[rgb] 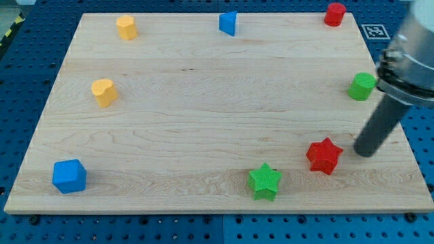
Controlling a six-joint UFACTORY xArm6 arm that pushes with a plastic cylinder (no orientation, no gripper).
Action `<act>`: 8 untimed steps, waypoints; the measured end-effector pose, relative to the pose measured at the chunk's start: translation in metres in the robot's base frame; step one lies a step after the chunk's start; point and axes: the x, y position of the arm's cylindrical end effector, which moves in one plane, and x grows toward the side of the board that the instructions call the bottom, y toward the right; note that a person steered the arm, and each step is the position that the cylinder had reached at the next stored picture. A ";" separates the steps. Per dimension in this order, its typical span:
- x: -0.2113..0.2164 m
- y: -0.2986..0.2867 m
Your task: Move the red star to the top right of green star
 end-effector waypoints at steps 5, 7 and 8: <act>-0.017 -0.065; 0.033 -0.061; 0.010 -0.100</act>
